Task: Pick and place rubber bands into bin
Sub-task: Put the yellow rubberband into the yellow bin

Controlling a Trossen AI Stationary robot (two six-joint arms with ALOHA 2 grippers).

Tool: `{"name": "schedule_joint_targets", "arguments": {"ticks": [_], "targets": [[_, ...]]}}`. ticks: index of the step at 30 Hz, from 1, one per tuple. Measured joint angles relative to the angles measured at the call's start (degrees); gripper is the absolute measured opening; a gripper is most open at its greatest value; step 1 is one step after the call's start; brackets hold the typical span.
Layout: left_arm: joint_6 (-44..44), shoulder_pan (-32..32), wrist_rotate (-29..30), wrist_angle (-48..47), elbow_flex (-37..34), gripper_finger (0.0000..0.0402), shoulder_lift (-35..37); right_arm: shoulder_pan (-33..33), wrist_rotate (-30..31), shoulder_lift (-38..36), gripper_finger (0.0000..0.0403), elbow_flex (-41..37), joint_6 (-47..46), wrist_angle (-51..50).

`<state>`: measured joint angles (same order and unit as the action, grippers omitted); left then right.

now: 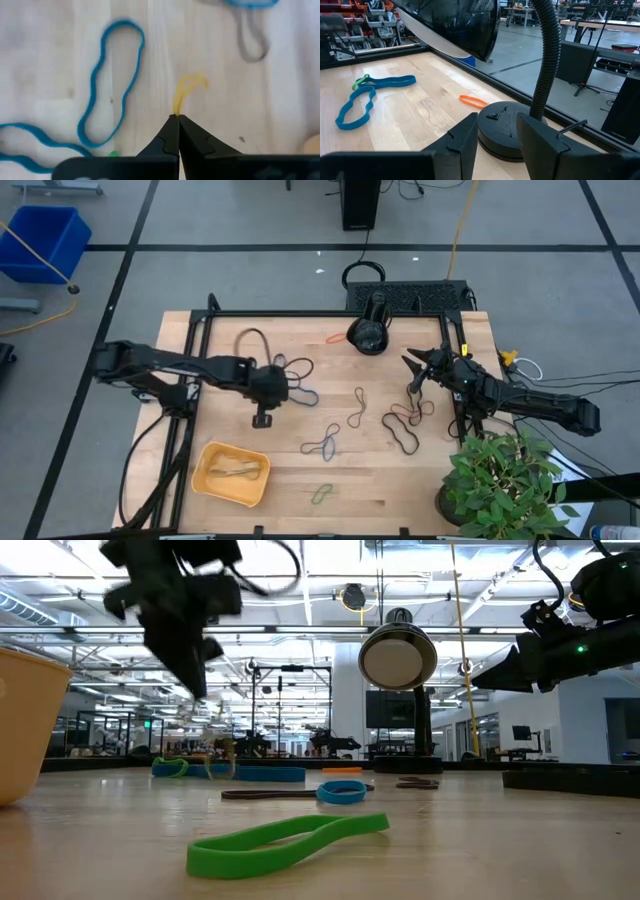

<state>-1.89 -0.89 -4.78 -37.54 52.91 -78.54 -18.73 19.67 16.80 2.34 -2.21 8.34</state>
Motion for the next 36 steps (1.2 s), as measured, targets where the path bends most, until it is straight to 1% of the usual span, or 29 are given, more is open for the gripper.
{"name": "schedule_joint_targets", "arguments": {"ticks": [5,11,14,17,20,26,33,36], "targets": [[3.37,1.69,0.27,2.48,1.66,0.0002,7.59,0.01,0.01,-0.02,0.013,0.01,0.02,0.41],[7.43,4.06,0.33,11.82,1.97,0.0001,16.33,-0.01,-0.01,0.0,0.013,0.01,-0.07,0.32],[10.6,5.37,-0.08,14.62,2.01,0.0001,19.95,0.0,-0.01,-0.01,0.013,0.01,-0.09,0.33],[12.63,7.63,-1.22,15.11,2.01,0.0001,23.07,0.01,-0.01,-0.02,0.013,-0.01,-0.09,0.42],[16.89,11.02,-1.88,15.14,2.03,0.0001,25.24,0.01,-0.01,-0.02,0.013,0.01,-0.09,0.42],[28.9,19.46,-1.1,13.6,2.03,0.0001,26.1,0.01,-0.01,-0.02,0.013,0.01,-0.11,0.42],[47.62,29.09,5.01,6.22,2.03,0.0001,23.23,0.0,-0.21,-0.01,0.013,0.01,-0.12,0.39],[55.2,32.58,5.74,2.35,2.03,0.0001,21.14,-0.01,-0.21,-0.02,0.013,0.01,-0.11,0.34]]}}
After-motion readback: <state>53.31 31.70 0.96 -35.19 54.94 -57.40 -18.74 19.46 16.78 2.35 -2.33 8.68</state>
